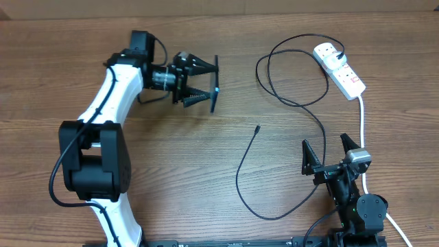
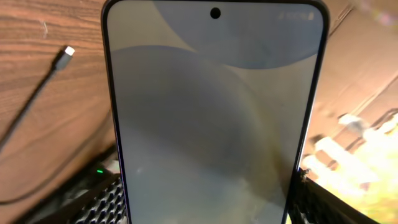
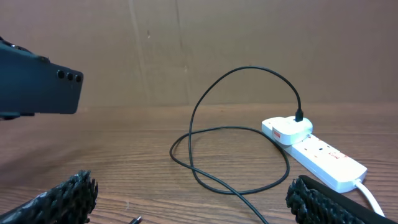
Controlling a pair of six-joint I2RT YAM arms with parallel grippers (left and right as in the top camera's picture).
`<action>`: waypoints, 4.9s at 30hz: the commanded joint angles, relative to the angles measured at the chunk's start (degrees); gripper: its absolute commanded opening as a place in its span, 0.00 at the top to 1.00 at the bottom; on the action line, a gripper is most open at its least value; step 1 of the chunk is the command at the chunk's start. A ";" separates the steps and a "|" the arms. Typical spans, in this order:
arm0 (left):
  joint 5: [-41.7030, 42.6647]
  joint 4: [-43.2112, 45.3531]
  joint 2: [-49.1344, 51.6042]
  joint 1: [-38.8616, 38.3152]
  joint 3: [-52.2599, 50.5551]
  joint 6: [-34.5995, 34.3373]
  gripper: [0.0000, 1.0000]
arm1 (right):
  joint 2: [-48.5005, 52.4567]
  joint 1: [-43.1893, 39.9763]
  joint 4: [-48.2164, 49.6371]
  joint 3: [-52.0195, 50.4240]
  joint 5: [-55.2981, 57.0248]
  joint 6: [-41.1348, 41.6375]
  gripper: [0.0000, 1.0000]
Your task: Plug charger to phone and switch on socket
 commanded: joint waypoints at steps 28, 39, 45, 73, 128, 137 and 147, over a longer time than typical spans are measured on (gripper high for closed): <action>11.72 3.80 0.26 5.01 1.66 -14.05 0.27 | -0.61 0.26 4.81 -0.61 -11.61 8.20 0.00; 11.32 3.80 0.26 5.01 1.64 -14.03 0.27 | -0.61 0.26 27.19 0.31 -26.38 37.03 0.00; 11.30 3.80 0.26 5.01 1.66 -14.27 0.27 | 3.76 0.04 12.83 16.33 -24.35 21.16 0.00; 3.37 3.63 0.26 4.00 1.64 -14.69 0.29 | 68.65 26.91 -38.07 66.62 11.32 16.83 0.00; -13.86 3.67 0.26 -4.22 1.64 -17.42 0.28 | 88.89 41.62 -15.87 67.65 27.21 29.66 0.48; -14.47 3.65 0.26 -5.25 1.64 -16.96 0.27 | 89.72 41.62 -15.69 67.65 27.87 29.86 0.51; -14.38 3.65 0.26 -5.38 1.64 -16.92 0.28 | 89.74 41.33 -15.78 67.65 28.06 29.86 0.61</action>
